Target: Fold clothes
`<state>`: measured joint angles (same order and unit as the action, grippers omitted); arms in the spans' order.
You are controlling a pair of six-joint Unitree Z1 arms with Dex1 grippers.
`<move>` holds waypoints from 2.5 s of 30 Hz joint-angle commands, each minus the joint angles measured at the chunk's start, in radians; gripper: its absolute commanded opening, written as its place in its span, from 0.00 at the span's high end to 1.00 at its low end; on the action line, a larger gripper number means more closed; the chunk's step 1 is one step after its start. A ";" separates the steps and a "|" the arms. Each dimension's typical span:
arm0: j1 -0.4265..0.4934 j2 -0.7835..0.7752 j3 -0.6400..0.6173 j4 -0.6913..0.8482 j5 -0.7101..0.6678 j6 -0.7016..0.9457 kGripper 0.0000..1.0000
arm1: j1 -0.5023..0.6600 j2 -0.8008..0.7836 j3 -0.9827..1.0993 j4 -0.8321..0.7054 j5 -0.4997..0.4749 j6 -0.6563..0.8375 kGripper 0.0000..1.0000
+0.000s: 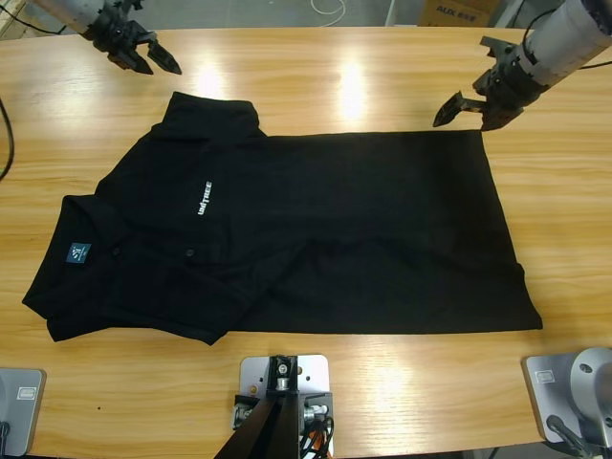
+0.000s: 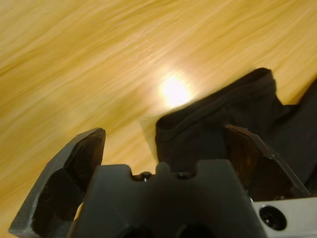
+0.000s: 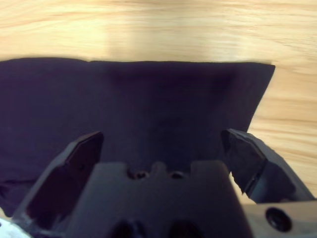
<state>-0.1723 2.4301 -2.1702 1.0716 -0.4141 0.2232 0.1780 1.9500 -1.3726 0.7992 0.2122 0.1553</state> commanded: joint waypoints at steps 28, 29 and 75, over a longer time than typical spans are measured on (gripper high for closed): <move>-0.161 0.179 -0.146 0.170 0.326 0.059 0.20 | -0.051 0.093 -0.005 -0.040 0.001 -0.013 0.03; -0.159 0.179 -0.150 0.173 0.325 0.061 0.30 | -0.051 0.095 -0.005 -0.042 0.001 -0.013 0.03; -0.177 0.215 -0.237 0.277 0.275 0.016 1.00 | -0.266 0.115 0.160 -0.231 0.228 0.004 0.40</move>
<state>-0.3415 2.5659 -2.4064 1.3361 -0.1208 0.2574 -0.0758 2.0118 -1.2464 0.6041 0.4345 0.1726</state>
